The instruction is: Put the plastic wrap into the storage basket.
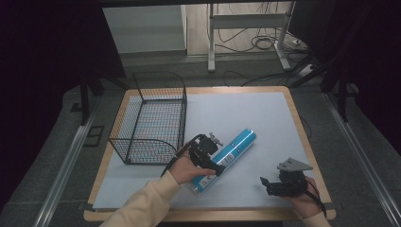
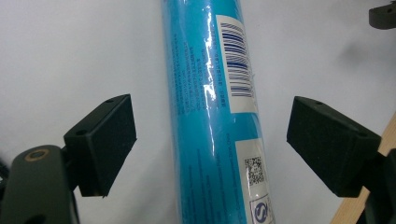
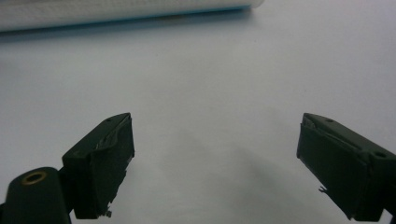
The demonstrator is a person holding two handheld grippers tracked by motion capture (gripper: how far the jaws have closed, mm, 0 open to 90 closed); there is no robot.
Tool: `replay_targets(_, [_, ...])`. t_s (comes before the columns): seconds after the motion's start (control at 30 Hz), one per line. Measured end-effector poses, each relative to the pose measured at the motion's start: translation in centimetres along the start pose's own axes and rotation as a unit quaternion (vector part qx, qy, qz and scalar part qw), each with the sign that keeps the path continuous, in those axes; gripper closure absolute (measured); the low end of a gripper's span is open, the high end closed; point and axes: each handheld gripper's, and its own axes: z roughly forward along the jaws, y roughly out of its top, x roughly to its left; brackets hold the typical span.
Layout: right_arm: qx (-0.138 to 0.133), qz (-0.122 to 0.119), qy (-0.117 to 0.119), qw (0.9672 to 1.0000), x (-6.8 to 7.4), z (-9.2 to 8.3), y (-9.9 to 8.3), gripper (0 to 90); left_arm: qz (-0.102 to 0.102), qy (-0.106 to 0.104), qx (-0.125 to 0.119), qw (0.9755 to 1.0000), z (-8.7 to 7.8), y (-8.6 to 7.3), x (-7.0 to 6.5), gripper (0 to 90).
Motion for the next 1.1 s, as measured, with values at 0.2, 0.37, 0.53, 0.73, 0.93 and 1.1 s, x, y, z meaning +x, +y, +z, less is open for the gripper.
replay_targets(0.2, [0.001, 0.001, 0.000, 1.0000, 0.0, 0.0, 0.0, 11.5, 0.000, 0.000, 0.009, 1.0000, 0.6, 0.4, 0.1, 15.1])
replay_targets(0.37, [0.001, 0.000, 0.000, 1.0000, 0.0, 0.0, 0.0, 11.5, 0.003, -0.001, 0.017, 0.9998, 0.8, 0.7, 0.2, 14.9])
replay_targets(0.53, [0.000, 0.000, 0.000, 1.0000, 0.0, 0.0, 0.0, 11.5, 0.003, -0.001, 0.023, 0.9997, 1.1, 1.3, 0.2, 14.9])
replay_targets(0.73, [-0.001, 0.000, 0.001, 1.0000, 0.0, 0.0, 0.0, 11.5, 0.010, 0.001, 0.032, 0.9994, 1.4, 2.2, 0.0, 14.8])
replay_targets(0.93, [-0.003, 0.000, 0.000, 1.0000, 0.0, -0.1, 0.0, 11.5, 0.016, 0.001, 0.047, 0.9987, 2.4, 3.0, -0.4, 14.6])
replay_targets(1.1, [-0.002, 0.000, 0.002, 1.0000, 0.0, -0.1, 0.0, 11.5, 0.012, 0.003, 0.063, 0.9979, 3.6, 3.4, -0.2, 14.5])
